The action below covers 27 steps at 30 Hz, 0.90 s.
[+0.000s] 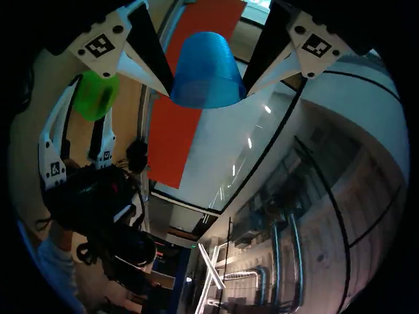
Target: Pour water
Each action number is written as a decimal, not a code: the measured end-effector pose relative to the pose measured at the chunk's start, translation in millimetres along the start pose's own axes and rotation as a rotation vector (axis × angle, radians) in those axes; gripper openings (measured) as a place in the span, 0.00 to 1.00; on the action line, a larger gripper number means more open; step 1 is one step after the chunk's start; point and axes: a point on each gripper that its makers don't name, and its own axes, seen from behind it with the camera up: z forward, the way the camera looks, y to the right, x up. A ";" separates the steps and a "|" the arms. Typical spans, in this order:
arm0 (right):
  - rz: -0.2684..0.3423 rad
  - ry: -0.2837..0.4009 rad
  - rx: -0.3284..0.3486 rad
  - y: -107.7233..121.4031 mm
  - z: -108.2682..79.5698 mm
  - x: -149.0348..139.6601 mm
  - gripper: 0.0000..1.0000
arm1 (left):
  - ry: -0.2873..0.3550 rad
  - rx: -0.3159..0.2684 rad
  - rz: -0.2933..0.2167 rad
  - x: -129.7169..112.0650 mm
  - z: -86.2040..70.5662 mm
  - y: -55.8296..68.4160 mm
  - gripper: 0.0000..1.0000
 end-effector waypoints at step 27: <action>-0.011 0.035 -0.017 4.5 -9.6 14.2 0.88 | 0.009 -0.048 -0.896 -26.2 -6.6 -9.9 0.88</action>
